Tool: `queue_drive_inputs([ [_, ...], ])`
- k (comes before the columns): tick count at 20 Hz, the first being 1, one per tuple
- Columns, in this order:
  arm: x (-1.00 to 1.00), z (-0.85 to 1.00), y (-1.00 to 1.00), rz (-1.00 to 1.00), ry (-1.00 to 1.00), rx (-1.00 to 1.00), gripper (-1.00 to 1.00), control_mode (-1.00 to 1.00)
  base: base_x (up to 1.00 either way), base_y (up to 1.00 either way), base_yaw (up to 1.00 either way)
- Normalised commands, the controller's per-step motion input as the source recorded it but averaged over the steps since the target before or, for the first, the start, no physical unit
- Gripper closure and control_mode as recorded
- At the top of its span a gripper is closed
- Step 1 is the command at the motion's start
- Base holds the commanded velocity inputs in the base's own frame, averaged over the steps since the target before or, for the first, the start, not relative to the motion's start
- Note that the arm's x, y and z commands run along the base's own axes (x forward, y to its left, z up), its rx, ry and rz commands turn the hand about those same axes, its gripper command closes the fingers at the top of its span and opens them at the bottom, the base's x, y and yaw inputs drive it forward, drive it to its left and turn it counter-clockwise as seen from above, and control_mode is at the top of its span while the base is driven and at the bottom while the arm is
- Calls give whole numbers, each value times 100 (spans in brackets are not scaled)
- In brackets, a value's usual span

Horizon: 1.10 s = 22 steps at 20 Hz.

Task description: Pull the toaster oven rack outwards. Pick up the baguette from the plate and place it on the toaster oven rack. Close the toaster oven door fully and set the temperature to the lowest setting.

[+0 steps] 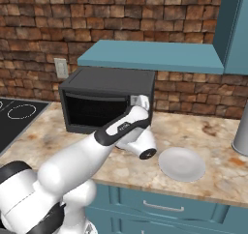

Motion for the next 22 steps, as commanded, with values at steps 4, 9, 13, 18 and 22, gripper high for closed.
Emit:
queue_drive_inputs([
  [4, 6, 0, -19, -1, 0, 0, -100, -100, 0, 0, 0],
  [9, 4, 0, -8, 0, 0, 0, -100, -100, 0, 0, 0],
  [13, 1, -1, 0, 0, 0, 0, -100, -100, 0, 0, 0],
  [18, 11, -7, 0, 0, -1, 0, -100, -100, 0, 0, 0],
  [22, 18, -25, 0, 0, 0, 0, -100, -100, 0, 0, 0],
])
